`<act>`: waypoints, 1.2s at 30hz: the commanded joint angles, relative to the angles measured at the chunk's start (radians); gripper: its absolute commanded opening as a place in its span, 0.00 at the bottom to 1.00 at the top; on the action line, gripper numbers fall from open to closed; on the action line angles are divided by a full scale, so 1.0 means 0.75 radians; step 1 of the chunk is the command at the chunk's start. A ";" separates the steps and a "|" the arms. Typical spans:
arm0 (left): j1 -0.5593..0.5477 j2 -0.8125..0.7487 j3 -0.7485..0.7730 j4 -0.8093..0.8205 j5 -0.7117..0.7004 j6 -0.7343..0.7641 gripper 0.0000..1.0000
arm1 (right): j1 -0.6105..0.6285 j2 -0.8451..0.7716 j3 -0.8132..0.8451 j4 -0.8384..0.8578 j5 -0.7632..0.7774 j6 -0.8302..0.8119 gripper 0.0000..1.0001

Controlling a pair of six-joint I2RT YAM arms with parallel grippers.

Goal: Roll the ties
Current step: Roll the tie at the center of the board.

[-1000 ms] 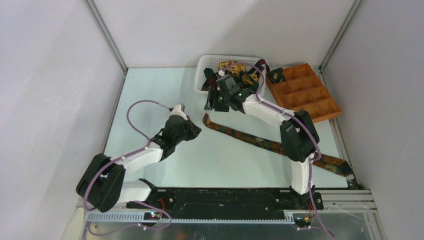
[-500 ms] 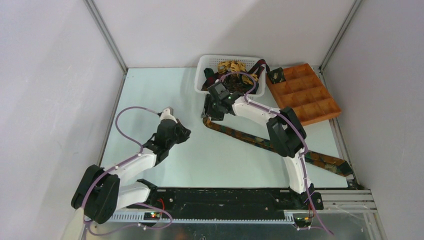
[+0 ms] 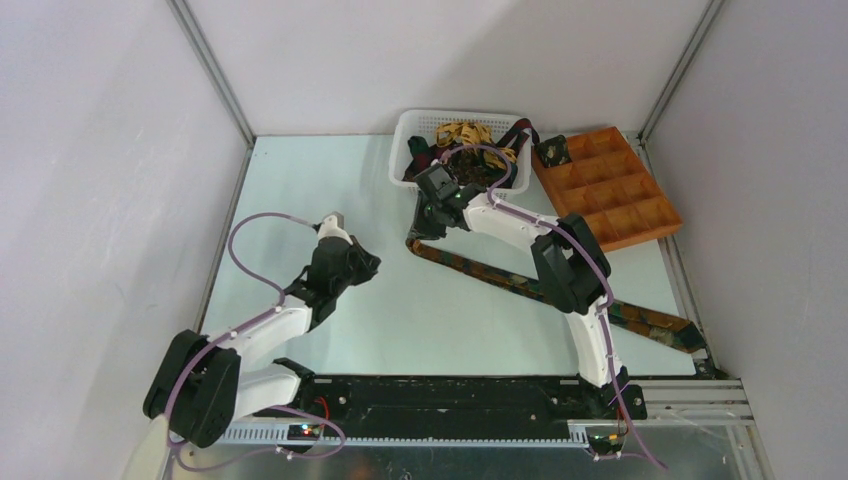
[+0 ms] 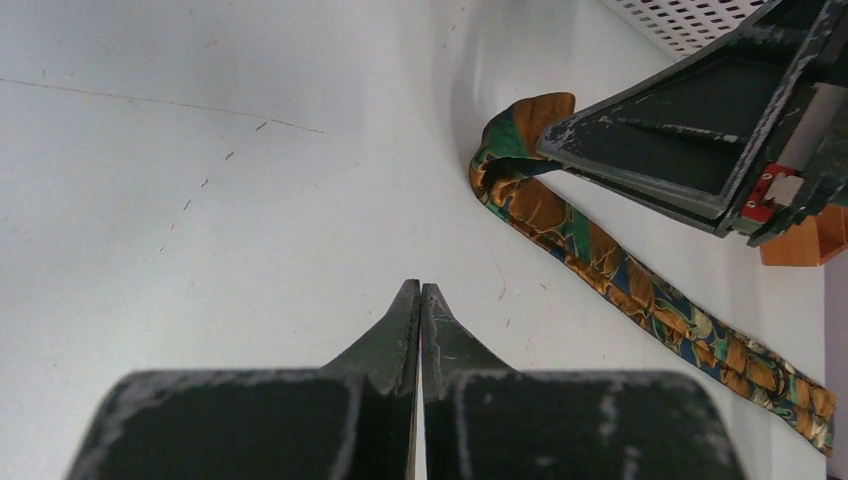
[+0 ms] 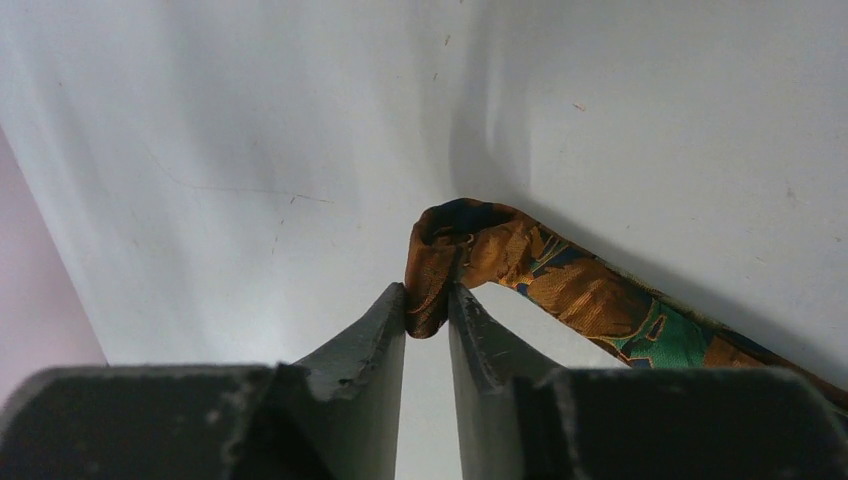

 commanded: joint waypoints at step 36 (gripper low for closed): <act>0.010 0.586 0.336 0.231 0.241 -0.010 0.45 | -0.058 -0.127 -0.379 0.324 -0.070 0.019 0.09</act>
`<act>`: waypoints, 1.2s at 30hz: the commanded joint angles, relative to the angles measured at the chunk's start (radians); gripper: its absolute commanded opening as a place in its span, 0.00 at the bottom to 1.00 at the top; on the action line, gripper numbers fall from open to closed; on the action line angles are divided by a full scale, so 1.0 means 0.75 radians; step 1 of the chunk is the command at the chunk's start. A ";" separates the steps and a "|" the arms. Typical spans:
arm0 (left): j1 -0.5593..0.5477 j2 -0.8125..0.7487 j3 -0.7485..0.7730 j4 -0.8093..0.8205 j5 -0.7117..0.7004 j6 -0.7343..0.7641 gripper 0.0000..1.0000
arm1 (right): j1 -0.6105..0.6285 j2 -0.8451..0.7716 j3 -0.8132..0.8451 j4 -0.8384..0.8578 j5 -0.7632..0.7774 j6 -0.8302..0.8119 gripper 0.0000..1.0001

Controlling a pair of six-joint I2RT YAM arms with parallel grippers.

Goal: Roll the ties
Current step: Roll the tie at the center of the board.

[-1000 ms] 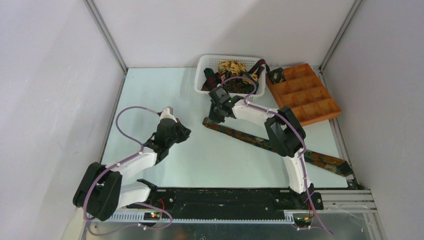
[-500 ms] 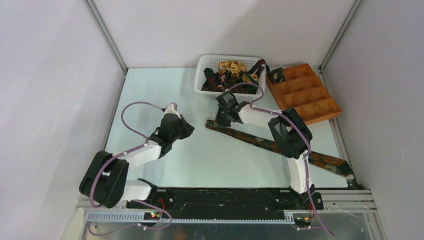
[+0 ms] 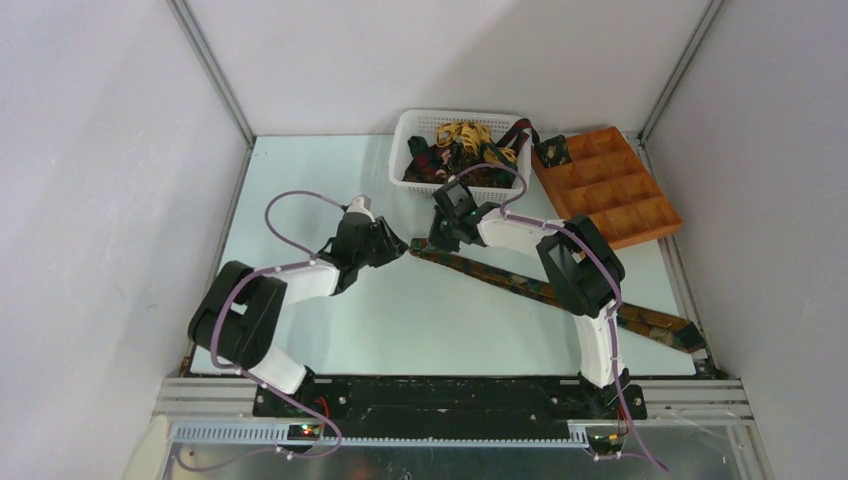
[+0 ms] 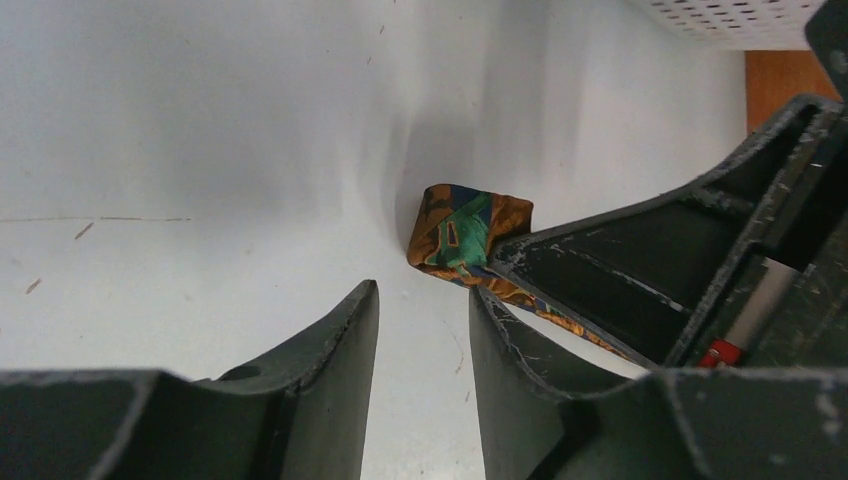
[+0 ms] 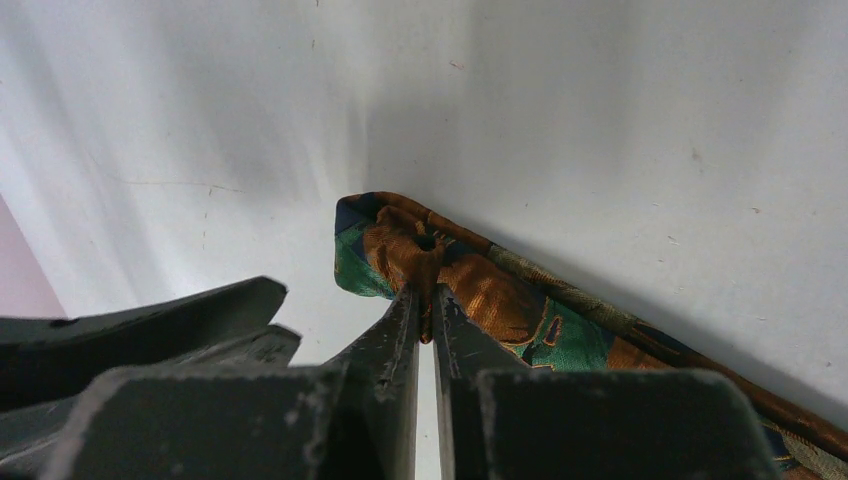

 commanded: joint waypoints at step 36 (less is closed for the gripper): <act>0.016 0.315 0.103 0.323 0.155 -0.031 0.50 | -0.022 -0.018 -0.045 0.068 -0.099 -0.042 0.09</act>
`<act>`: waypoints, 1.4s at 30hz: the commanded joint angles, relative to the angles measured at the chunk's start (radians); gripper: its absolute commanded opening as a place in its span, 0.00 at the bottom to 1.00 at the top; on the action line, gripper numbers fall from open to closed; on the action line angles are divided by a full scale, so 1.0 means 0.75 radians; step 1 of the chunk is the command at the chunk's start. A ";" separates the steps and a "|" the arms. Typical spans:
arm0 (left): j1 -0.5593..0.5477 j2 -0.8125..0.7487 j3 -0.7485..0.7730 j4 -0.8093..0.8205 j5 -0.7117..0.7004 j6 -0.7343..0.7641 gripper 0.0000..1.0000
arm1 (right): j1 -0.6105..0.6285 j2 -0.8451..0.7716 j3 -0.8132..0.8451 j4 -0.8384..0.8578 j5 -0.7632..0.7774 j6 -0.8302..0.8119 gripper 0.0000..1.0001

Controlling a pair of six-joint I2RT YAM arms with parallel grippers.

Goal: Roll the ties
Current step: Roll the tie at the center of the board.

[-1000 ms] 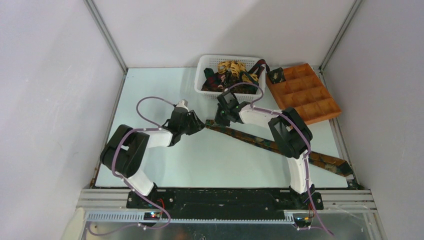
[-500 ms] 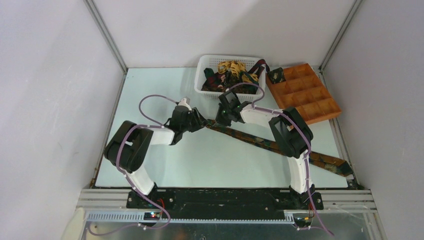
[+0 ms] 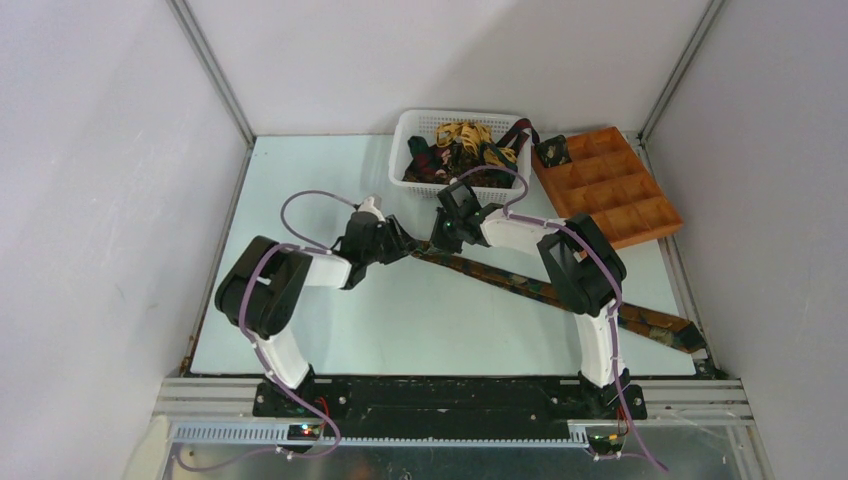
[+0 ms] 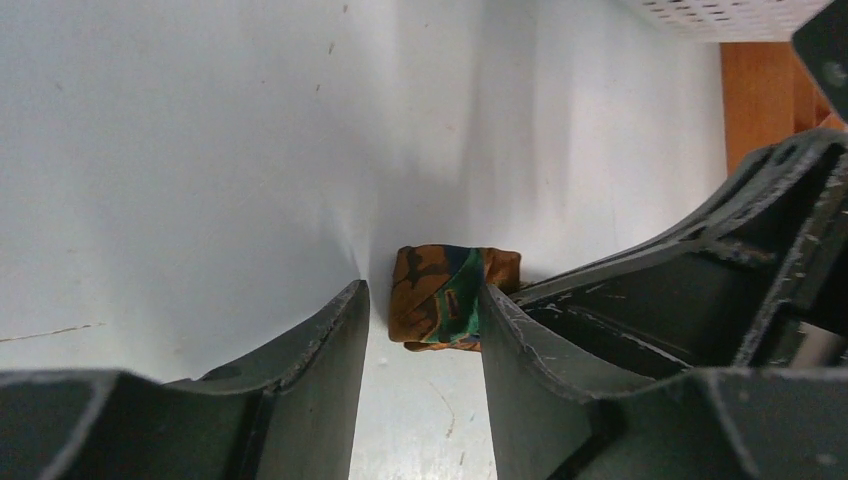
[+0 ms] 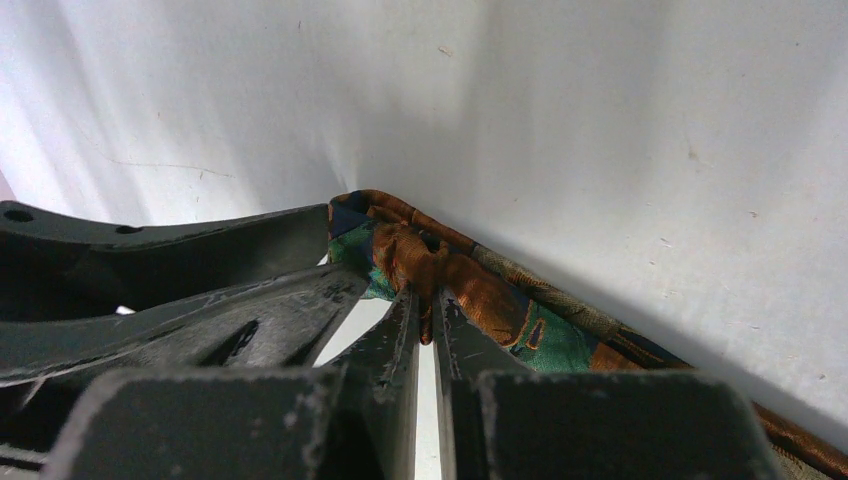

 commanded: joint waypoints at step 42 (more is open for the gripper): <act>0.007 0.053 -0.027 0.106 0.112 0.012 0.09 | -0.003 -0.123 -0.068 0.093 -0.012 -0.037 0.20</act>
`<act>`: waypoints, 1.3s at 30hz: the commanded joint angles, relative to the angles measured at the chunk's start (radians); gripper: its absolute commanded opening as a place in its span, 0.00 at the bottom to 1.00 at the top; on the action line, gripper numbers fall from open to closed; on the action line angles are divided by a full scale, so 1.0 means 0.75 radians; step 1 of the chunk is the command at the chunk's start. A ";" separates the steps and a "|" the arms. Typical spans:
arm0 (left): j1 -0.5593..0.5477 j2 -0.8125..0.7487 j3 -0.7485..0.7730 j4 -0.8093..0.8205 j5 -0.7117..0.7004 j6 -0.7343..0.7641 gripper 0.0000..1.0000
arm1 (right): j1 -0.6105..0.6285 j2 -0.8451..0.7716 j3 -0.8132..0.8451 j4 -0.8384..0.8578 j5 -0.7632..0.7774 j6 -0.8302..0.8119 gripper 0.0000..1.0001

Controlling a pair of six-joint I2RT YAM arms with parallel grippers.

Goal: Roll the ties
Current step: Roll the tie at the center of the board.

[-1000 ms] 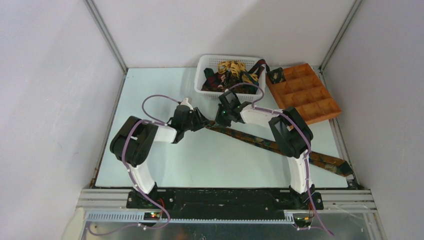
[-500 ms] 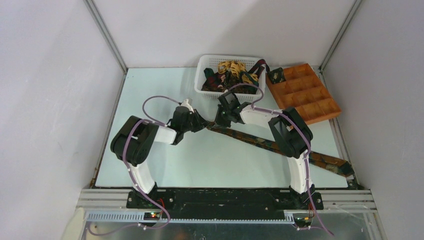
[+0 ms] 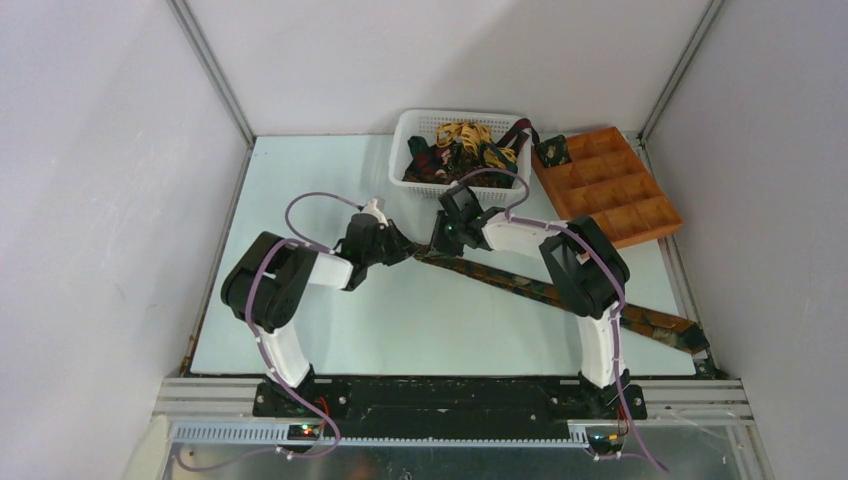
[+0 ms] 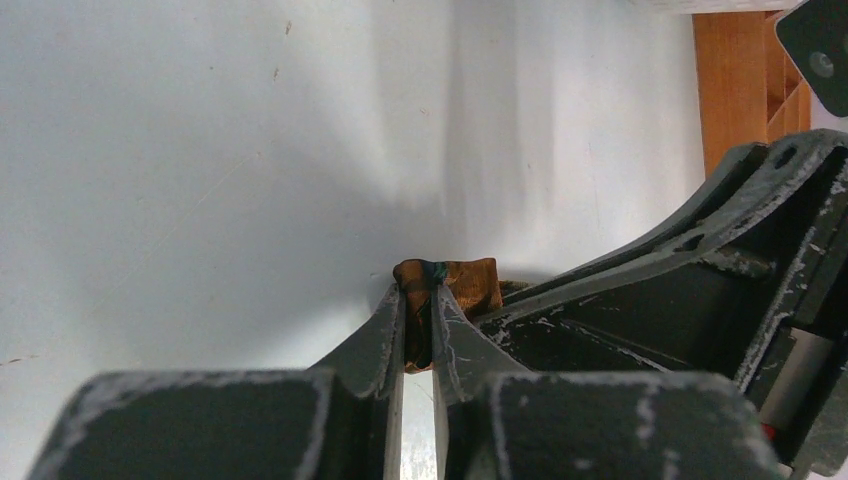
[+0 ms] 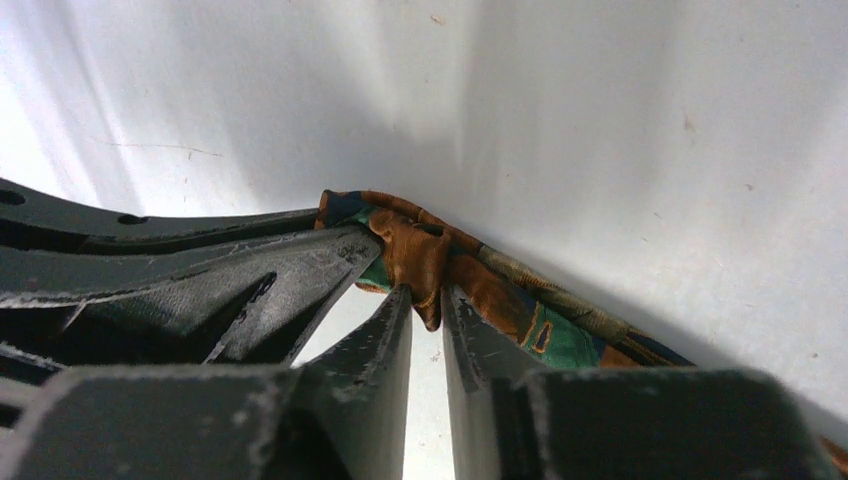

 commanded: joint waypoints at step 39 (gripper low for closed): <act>-0.310 -0.344 0.249 -0.820 -0.816 0.490 0.03 | -0.090 -0.550 -0.528 0.118 0.088 -0.065 0.41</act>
